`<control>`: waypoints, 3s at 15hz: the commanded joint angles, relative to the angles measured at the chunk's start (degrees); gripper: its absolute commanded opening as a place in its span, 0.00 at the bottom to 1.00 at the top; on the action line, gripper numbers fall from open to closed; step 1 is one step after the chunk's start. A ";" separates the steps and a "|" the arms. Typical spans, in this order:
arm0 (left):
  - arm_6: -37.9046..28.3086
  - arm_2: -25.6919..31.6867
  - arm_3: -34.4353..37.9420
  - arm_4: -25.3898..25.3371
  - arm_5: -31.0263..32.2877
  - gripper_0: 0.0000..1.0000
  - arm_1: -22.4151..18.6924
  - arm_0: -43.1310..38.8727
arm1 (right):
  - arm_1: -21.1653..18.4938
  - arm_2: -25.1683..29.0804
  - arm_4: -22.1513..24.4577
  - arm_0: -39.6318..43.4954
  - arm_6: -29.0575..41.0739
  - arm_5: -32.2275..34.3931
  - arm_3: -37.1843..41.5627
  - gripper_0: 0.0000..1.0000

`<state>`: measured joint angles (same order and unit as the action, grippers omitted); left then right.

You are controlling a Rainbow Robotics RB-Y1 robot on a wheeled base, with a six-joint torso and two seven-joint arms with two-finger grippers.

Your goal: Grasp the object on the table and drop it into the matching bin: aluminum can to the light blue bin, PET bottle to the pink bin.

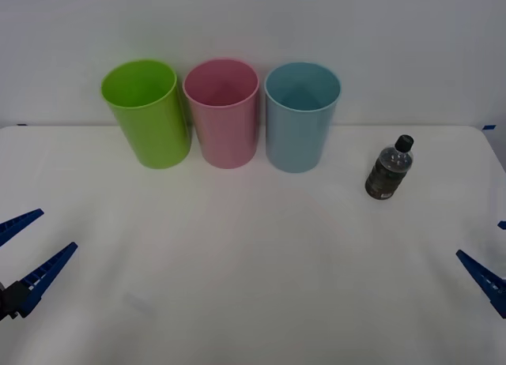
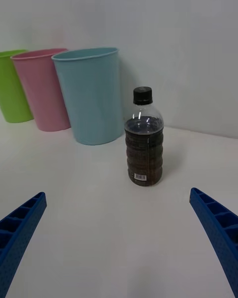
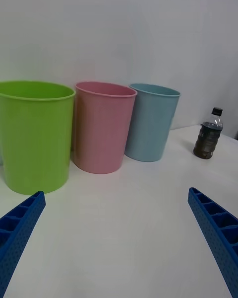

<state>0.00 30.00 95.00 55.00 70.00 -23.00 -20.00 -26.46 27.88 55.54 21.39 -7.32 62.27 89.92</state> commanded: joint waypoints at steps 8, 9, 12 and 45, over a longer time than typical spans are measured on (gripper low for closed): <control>0.00 0.00 0.00 0.00 0.00 1.00 0.00 0.00 | 0.09 -12.15 0.01 -3.99 -4.55 -20.35 -0.01 1.00; 0.00 0.00 0.00 0.00 0.00 1.00 0.00 0.00 | 0.18 -13.65 0.01 -4.87 -4.99 -23.08 -0.01 1.00; 0.00 0.00 0.00 0.00 0.00 1.00 0.00 0.00 | 1.14 -16.55 0.18 -6.98 -5.87 -29.05 -0.10 1.00; 0.00 0.00 0.00 0.00 0.00 1.00 0.00 0.00 | 13.80 -19.71 13.72 -35.90 -8.50 -48.92 -24.53 1.00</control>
<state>0.00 30.00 95.00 55.00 70.00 -23.00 -20.00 -12.72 8.19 69.32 -14.49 -15.81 13.44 65.44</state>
